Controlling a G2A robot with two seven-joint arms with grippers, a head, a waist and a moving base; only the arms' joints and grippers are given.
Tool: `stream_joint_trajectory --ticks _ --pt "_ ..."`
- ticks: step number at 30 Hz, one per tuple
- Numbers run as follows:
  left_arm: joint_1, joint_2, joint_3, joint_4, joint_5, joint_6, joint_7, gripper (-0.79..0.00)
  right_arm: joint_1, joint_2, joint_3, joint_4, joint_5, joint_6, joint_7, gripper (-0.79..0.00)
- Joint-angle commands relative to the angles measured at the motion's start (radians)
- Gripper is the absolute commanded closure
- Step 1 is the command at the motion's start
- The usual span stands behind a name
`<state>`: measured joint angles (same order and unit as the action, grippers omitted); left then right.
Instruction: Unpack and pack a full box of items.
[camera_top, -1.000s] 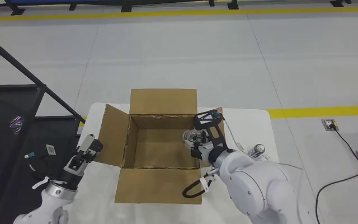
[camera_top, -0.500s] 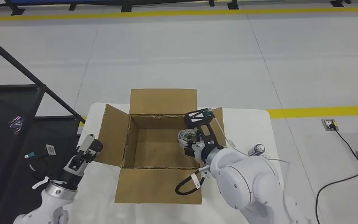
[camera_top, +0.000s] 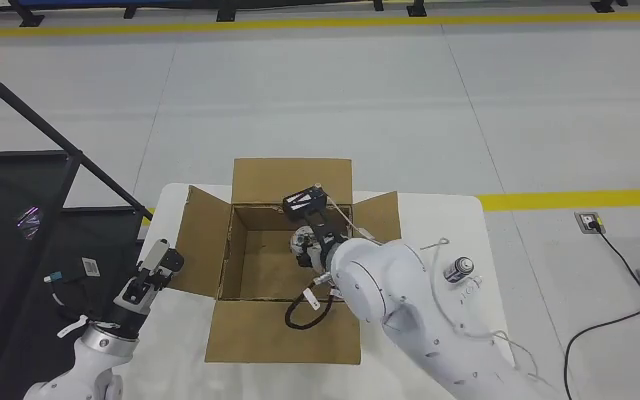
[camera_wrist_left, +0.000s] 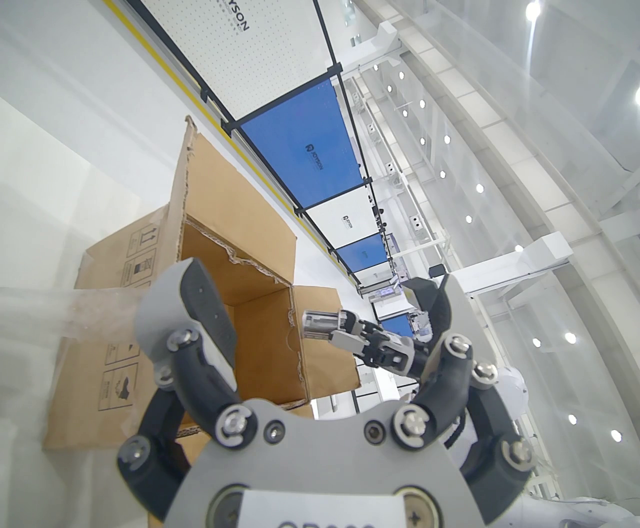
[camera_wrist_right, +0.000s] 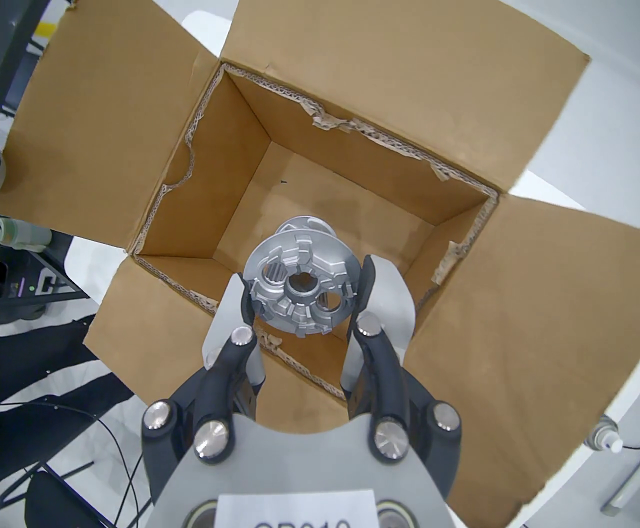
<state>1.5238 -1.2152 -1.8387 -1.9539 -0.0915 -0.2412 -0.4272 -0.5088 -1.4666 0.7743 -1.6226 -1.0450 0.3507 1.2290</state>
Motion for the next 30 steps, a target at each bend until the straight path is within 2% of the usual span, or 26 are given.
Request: stream_joint_trajectory --ticks 1,4,6,9,13,17,24,30 --pt "0.000 0.000 0.000 0.000 0.000 0.000 0.000 -0.785 0.088 -0.036 -0.076 0.139 0.039 -0.005 -0.015 0.000" --pt "0.000 0.000 0.000 0.000 0.000 0.000 0.000 -0.785 0.188 -0.098 -0.195 0.312 0.056 -0.009 -0.042 0.000" --pt "0.000 0.000 0.000 0.000 0.000 0.000 0.000 -0.785 0.237 -0.147 -0.274 0.421 0.083 -0.052 -0.059 0.000" --pt "0.000 0.000 0.000 0.000 0.000 0.000 0.000 -0.785 0.288 -0.227 -0.377 0.574 0.082 -0.036 -0.079 0.000" --pt "0.000 0.000 0.000 0.000 0.000 0.000 0.000 -0.785 0.323 -0.329 -0.447 0.762 0.105 -0.013 -0.112 0.000" --pt "0.000 0.000 0.000 0.000 0.000 0.000 0.000 -0.785 0.339 -0.409 -0.461 0.939 0.162 -0.046 -0.152 0.000" --pt "0.001 0.000 -0.010 0.006 0.003 0.009 0.038 -0.785 0.353 -0.502 -0.438 1.172 0.247 -0.104 -0.246 0.000" --pt "0.003 0.003 -0.031 0.023 -0.012 0.010 0.039 -0.785 0.361 -0.547 -0.436 1.269 0.262 -0.124 -0.277 0.000"
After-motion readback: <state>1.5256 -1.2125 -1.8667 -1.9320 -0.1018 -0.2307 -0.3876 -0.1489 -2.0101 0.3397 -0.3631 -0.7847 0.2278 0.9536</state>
